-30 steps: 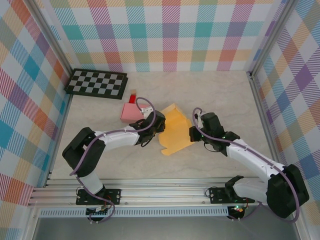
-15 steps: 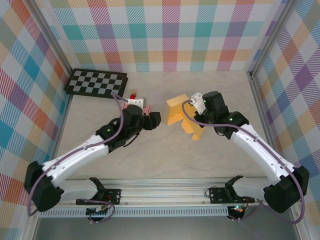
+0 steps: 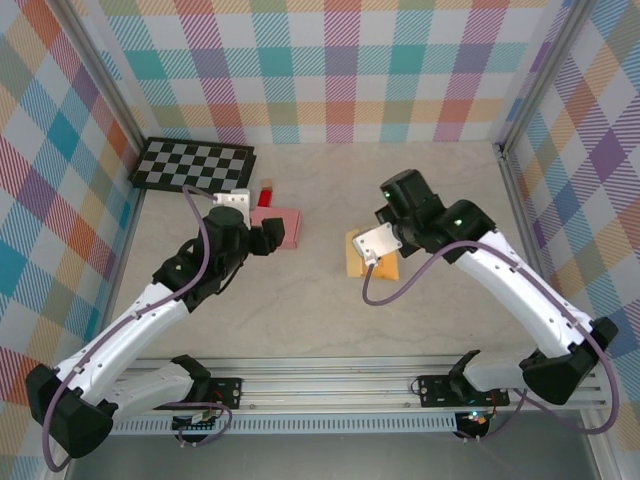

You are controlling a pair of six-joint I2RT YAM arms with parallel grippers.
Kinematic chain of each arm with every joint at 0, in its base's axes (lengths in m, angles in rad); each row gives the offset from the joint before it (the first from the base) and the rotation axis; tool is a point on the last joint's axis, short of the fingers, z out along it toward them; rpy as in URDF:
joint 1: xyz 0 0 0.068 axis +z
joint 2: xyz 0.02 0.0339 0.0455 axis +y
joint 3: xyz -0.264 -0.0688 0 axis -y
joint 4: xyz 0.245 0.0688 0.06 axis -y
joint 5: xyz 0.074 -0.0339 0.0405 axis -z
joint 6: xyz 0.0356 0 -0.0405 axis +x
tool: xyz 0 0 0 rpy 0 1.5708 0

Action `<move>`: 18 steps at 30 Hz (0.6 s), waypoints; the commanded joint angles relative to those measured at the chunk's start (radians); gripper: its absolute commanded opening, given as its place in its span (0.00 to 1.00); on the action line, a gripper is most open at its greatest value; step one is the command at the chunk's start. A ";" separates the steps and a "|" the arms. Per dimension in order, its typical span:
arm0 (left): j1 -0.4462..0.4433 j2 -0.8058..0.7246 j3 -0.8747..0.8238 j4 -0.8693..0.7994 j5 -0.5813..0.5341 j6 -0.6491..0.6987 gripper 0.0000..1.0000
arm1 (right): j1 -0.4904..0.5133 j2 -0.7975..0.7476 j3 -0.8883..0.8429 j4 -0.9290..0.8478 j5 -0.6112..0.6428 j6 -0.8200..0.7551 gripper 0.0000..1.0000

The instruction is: Fold the paper box

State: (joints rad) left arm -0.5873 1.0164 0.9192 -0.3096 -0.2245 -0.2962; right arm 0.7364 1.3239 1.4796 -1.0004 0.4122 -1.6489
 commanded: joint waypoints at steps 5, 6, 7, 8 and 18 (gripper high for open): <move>0.060 -0.023 -0.075 0.014 0.003 -0.099 0.72 | 0.114 0.198 -0.056 0.095 0.228 -0.143 0.03; 0.067 -0.025 -0.078 0.012 0.007 -0.105 0.72 | 0.122 0.241 -0.045 0.101 0.229 -0.107 0.06; 0.071 -0.028 -0.083 0.012 0.015 -0.108 0.72 | 0.126 0.282 -0.023 0.099 0.228 -0.061 0.07; 0.074 -0.032 -0.090 0.013 0.025 -0.111 0.72 | 0.131 0.328 0.011 0.097 0.227 -0.002 0.11; 0.075 -0.038 -0.184 0.115 0.192 -0.102 0.71 | 0.091 0.285 0.279 0.016 -0.001 0.515 0.59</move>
State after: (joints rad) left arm -0.5255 0.9794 0.7582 -0.2768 -0.1223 -0.4000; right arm 0.8562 1.7470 1.7515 -0.9443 0.4976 -1.3235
